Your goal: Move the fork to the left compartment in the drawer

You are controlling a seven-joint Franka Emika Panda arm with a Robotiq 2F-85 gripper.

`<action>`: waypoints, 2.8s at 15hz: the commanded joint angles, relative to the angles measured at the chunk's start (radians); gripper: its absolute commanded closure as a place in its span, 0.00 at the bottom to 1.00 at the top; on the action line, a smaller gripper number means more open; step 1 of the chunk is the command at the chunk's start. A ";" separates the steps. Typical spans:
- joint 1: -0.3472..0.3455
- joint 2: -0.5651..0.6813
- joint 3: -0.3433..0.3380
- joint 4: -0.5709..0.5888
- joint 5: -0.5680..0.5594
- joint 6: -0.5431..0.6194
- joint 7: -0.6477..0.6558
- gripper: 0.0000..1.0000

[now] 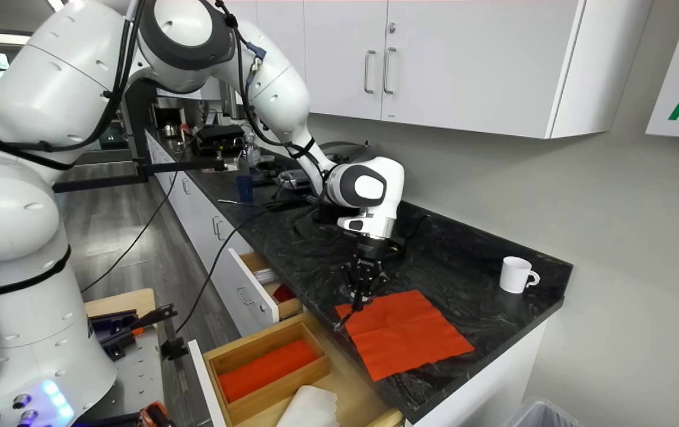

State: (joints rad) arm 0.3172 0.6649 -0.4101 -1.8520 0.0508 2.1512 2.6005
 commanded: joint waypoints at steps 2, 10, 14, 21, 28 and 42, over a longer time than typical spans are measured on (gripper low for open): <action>0.081 -0.022 -0.053 -0.036 0.017 0.021 0.000 0.96; 0.244 -0.095 -0.173 -0.191 0.028 0.073 0.000 0.96; 0.342 -0.144 -0.252 -0.312 0.019 0.130 0.000 0.96; 0.677 -0.202 -0.502 -0.546 0.082 0.228 0.000 0.96; 1.045 -0.142 -0.729 -0.678 0.427 0.231 0.000 0.96; 1.152 0.076 -0.696 -0.713 0.898 0.289 -0.006 0.96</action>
State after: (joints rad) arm 1.5048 0.7197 -1.1377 -2.5756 0.9152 2.4081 2.6002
